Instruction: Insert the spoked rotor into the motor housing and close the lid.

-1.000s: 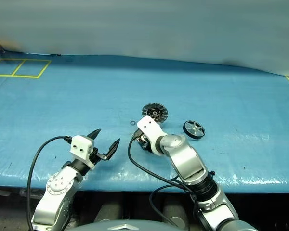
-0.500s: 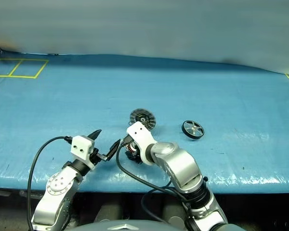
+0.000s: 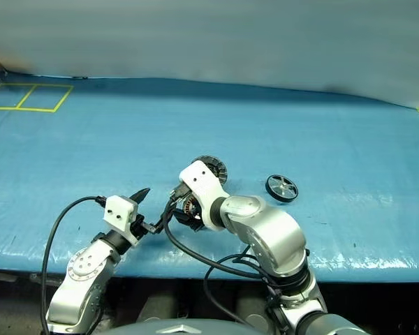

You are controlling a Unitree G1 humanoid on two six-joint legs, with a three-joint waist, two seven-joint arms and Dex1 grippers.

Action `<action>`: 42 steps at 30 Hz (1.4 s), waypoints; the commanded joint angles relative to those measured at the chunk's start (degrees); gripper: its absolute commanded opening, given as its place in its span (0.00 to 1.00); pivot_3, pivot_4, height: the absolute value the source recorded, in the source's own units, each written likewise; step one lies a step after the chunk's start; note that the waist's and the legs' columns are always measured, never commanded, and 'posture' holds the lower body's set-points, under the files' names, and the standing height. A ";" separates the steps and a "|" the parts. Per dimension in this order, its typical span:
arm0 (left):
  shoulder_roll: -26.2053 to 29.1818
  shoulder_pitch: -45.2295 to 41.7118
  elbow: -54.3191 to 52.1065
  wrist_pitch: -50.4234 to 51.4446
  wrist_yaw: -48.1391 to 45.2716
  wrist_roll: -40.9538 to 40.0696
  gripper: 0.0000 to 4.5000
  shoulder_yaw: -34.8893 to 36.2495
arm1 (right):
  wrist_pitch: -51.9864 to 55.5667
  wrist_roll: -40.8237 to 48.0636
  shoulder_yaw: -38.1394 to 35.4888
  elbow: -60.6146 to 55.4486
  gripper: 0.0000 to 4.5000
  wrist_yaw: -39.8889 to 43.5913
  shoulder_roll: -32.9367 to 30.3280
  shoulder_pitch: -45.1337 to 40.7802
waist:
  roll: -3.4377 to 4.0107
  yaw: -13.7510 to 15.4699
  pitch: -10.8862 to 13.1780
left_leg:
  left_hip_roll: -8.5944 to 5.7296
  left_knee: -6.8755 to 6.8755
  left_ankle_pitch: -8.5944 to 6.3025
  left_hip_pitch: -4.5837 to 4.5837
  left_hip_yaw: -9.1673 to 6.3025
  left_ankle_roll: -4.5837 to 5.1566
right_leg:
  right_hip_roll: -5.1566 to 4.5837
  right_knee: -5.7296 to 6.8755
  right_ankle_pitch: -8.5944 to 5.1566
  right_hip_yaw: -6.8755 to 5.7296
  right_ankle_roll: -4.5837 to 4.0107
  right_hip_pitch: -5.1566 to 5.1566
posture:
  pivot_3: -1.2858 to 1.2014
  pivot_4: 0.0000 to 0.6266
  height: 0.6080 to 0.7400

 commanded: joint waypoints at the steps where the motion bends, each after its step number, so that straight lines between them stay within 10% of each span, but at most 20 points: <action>1: 1.68 -1.31 -2.10 2.29 -1.77 -3.27 1.00 2.35 | -6.15 3.40 -4.78 -3.96 0.77 2.80 -1.90 4.14 | 0.00 0.06 0.00 | 0.00 0.00 0.00 0.00 -0.02 0.00 | 0.01 -0.01 0.00 -0.01 0.00 0.02 | 0.52 0.24 1.00; 6: 5.45 -5.04 3.36 2.49 -5.17 -4.74 1.00 5.54 | -33.16 0.16 -3.89 -2.80 0.77 4.68 -11.06 17.84 | 0.01 0.55 0.08 | -0.12 0.00 0.00 0.01 -0.05 0.01 | -0.01 -0.04 -0.06 -0.01 0.16 0.06 | 0.52 0.24 1.00; 18: 4.90 -26.75 32.08 -9.79 -8.56 -0.26 1.00 4.73 | -79.79 -7.98 -3.30 16.88 0.77 1.36 -9.64 39.03 | -0.35 1.26 0.39 | -0.05 0.32 0.09 0.07 -0.17 -0.06 | 0.32 0.00 -0.06 0.06 0.36 0.30 | 0.52 0.24 1.00; 42: -2.22 -52.21 65.62 -14.28 -21.24 6.91 1.00 -4.49 | -88.93 -7.58 -4.07 20.85 0.77 -2.30 -5.85 43.73 | -0.40 1.03 0.47 | 0.18 0.78 0.04 -0.23 -0.07 0.00 | 0.66 0.15 0.05 0.34 0.50 0.39 | 0.52 0.24 1.00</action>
